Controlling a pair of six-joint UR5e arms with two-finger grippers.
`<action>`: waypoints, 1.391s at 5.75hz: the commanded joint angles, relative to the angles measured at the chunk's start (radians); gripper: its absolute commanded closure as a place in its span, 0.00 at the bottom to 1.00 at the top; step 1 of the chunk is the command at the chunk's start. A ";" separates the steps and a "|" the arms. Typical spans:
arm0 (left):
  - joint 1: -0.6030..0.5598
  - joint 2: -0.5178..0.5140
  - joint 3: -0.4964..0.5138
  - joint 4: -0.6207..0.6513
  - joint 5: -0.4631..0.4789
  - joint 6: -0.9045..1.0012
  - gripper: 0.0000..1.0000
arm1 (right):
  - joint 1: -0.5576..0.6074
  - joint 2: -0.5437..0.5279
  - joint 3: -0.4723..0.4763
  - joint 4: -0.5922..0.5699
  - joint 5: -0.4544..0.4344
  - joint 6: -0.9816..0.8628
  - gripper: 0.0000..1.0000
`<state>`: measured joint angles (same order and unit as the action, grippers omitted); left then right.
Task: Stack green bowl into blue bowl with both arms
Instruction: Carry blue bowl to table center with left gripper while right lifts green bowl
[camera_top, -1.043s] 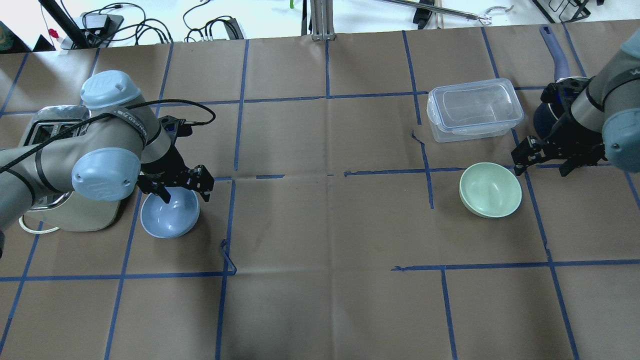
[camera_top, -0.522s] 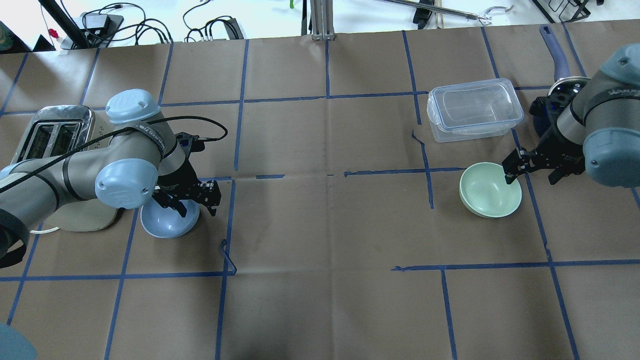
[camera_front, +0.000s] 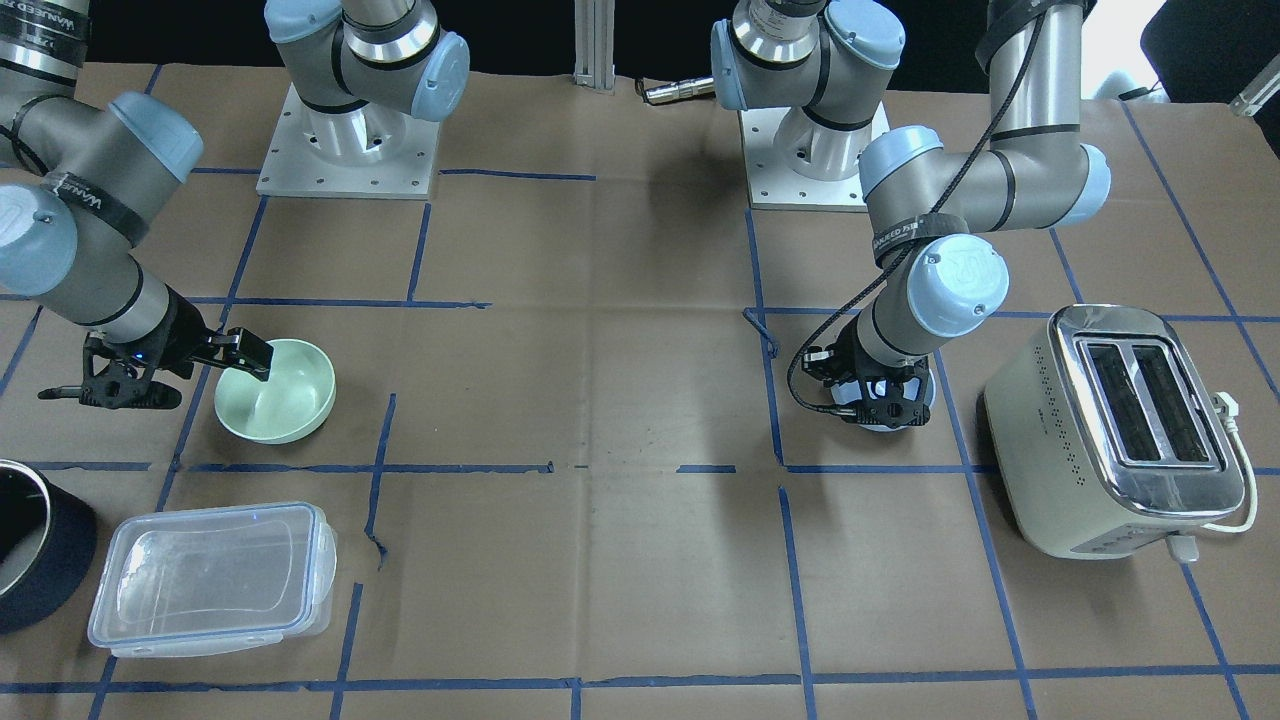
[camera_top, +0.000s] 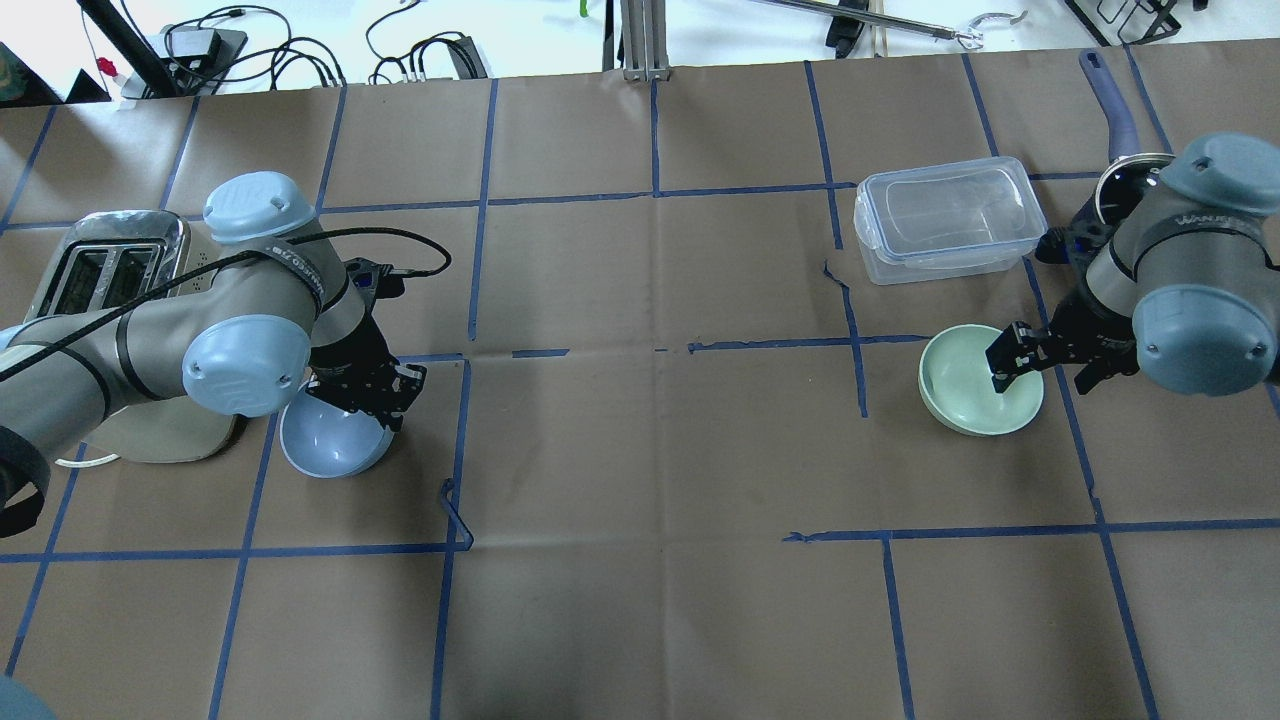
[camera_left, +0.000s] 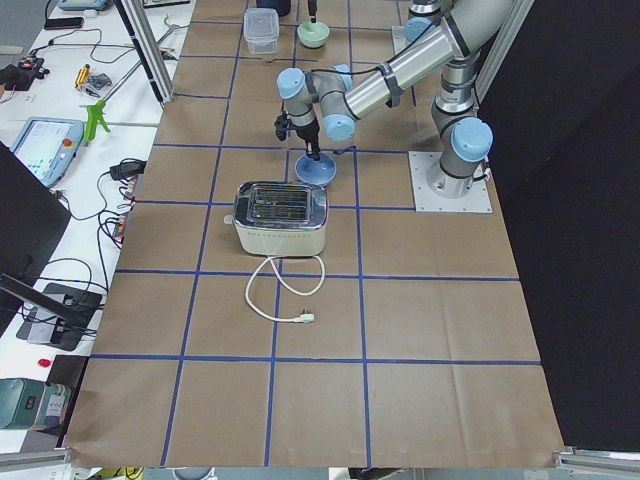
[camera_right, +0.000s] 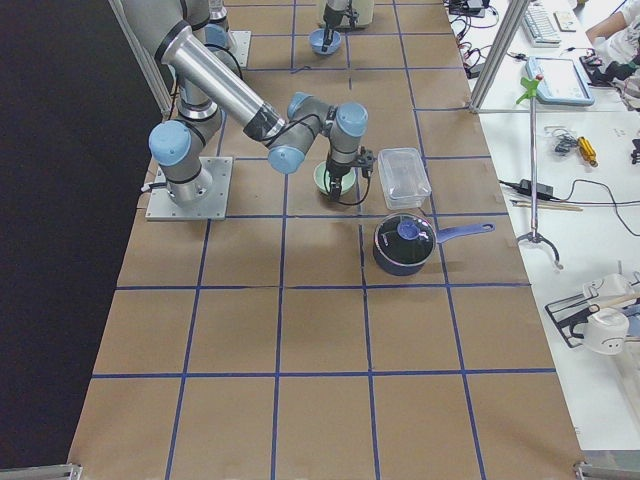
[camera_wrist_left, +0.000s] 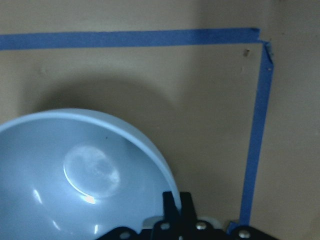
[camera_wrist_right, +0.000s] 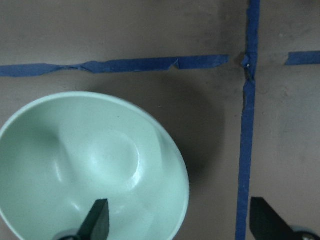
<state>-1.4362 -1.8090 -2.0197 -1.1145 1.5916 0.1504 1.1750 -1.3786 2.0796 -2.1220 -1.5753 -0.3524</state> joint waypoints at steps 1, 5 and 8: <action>-0.019 0.011 0.022 0.004 0.005 -0.014 0.99 | 0.000 0.001 0.025 -0.018 0.000 0.000 0.00; -0.416 -0.129 0.324 -0.025 0.002 -0.382 0.99 | 0.000 0.000 0.025 -0.130 0.001 0.000 0.74; -0.576 -0.260 0.484 -0.011 -0.005 -0.590 0.98 | 0.002 -0.029 -0.036 -0.095 0.005 0.001 0.92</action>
<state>-1.9695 -2.0406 -1.5662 -1.1308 1.5891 -0.3899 1.1755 -1.3952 2.0807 -2.2358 -1.5720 -0.3521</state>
